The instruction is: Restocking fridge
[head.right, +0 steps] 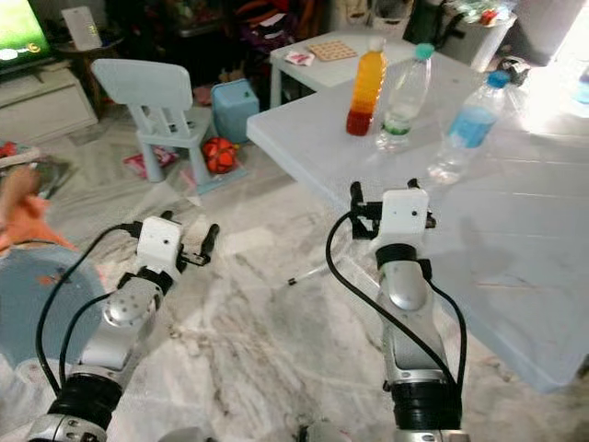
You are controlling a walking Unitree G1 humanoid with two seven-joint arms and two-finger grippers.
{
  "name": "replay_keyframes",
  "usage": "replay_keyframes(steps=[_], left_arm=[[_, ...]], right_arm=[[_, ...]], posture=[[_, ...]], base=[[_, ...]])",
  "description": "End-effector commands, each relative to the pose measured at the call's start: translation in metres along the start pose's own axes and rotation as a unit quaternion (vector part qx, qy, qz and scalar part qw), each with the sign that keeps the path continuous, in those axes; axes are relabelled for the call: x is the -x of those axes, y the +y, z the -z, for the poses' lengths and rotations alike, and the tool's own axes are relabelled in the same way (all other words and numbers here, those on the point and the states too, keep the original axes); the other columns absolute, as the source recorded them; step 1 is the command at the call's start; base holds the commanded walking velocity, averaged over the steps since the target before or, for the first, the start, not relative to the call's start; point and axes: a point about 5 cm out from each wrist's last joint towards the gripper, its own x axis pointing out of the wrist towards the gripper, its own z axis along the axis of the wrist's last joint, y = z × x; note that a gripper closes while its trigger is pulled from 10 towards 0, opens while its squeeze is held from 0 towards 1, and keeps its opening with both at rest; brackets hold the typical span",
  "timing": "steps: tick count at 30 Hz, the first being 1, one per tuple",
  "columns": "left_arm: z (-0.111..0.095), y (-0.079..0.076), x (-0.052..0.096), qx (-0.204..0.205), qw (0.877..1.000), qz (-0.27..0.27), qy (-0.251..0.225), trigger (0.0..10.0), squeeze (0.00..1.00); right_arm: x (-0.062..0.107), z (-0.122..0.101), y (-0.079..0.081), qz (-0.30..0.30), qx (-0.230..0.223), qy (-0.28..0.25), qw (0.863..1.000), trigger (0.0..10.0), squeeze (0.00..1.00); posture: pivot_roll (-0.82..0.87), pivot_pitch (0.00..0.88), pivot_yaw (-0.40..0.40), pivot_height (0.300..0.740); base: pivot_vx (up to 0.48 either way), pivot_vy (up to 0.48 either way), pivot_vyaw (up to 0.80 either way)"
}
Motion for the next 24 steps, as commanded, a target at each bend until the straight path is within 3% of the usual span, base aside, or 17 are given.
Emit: replay_keyframes(steps=[1,7,14,24], left_arm=[[-0.002,0.006,0.001,-0.009,1.000,-0.003,-0.005,10.0,0.00],[-0.002,0.005,0.001,-0.005,1.000,-0.003,-0.003,10.0,0.00],[-0.002,0.003,0.001,0.007,1.000,-0.005,-0.006,10.0,0.00],[-0.003,0.005,0.005,0.006,1.000,-0.009,-0.013,10.0,0.00]], right_arm=[[-0.006,-0.009,0.004,0.002,-0.007,-0.016,1.000,10.0,0.00],[-0.005,-0.009,0.004,0.001,-0.003,-0.017,1.000,10.0,0.00],[-0.004,-0.012,0.008,0.000,0.009,-0.028,1.000,10.0,0.00],[-0.006,-0.020,0.015,0.001,0.013,-0.044,0.999,10.0,0.00]], posture=[[0.00,0.043,-0.010,0.740],[0.00,0.042,-0.012,0.740],[-0.01,0.041,-0.016,0.740],[0.00,0.052,-0.023,0.740]], base=[[0.461,0.000,-0.80],[0.445,0.000,-0.75],[0.373,0.249,0.00],[0.000,0.000,-0.68]])
